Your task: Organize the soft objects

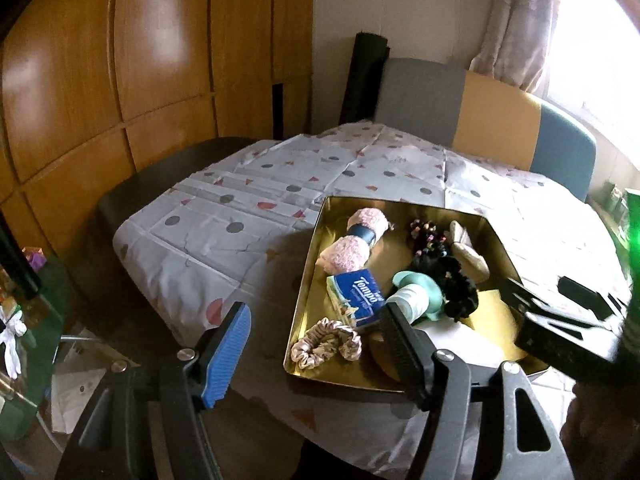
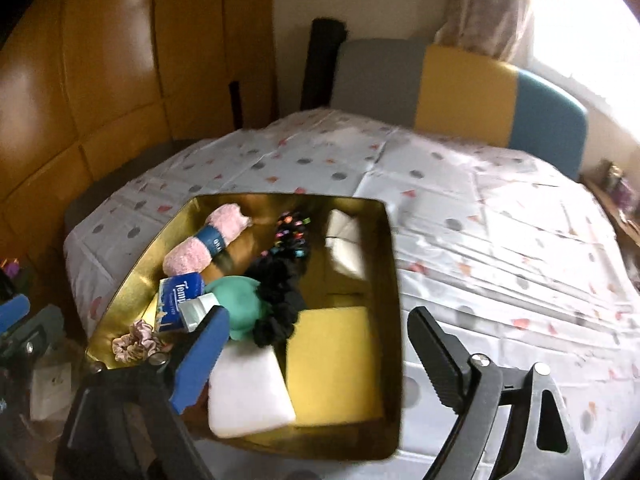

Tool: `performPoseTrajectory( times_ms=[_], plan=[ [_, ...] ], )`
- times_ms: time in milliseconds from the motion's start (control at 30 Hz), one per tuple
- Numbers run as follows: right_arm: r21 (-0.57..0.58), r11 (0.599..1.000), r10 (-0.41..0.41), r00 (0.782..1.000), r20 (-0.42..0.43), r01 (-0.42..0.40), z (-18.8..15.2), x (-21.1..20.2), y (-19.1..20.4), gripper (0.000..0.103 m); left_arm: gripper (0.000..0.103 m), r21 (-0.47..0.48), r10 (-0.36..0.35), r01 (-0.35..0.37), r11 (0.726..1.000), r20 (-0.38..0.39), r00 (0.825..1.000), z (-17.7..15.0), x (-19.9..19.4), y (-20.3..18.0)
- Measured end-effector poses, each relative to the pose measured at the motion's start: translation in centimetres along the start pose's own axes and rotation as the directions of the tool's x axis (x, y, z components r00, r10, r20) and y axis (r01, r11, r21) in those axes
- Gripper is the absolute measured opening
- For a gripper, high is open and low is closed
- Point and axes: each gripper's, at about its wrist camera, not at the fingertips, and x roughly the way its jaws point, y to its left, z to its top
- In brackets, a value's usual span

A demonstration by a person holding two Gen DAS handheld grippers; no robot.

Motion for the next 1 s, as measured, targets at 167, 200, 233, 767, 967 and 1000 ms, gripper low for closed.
performPoseTrajectory(
  times_ms=[167, 200, 233, 767, 967, 1000],
  plan=[
    [-0.011, 1.0, -0.025, 0.999, 0.032, 0.026, -0.9, -1.9, -0.2, 0.095, 0.068, 0.012, -0.002, 0.001, 1.0, 0.024, 1.0, 0.0, -0.9, -0.7],
    [-0.01, 1.0, -0.028, 0.999, 0.036, 0.028, -1.0, -2.2, -0.1, 0.095, 0.068, 0.013, -0.003, 0.002, 1.0, 0.027, 1.0, 0.0, -1.0, -0.7],
    [-0.009, 1.0, -0.026, 0.999, 0.041, 0.027, -1.2, -2.4, 0.0, 0.095, 0.068, 0.015, -0.006, 0.005, 1.0, 0.029, 1.0, 0.0, -1.1, -0.8],
    [-0.011, 0.999, -0.033, 0.998, 0.052, 0.034, -2.0, -3.1, 0.3, 0.095, 0.068, 0.009, 0.002, -0.003, 1.0, 0.044, 0.999, -0.2, -1.8, -0.7],
    [-0.007, 1.0, -0.027, 0.998, 0.055, 0.028, -2.0, -3.3, 0.3, 0.095, 0.068, 0.011, 0.006, -0.006, 1.0, 0.04, 0.999, -0.2, -1.8, -0.7],
    [-0.007, 1.0, -0.027, 0.998, 0.054, 0.027, -2.0, -3.3, 0.3, 0.095, 0.068, 0.012, 0.006, -0.006, 1.0, 0.04, 0.999, -0.2, -1.8, -0.7]
  ],
)
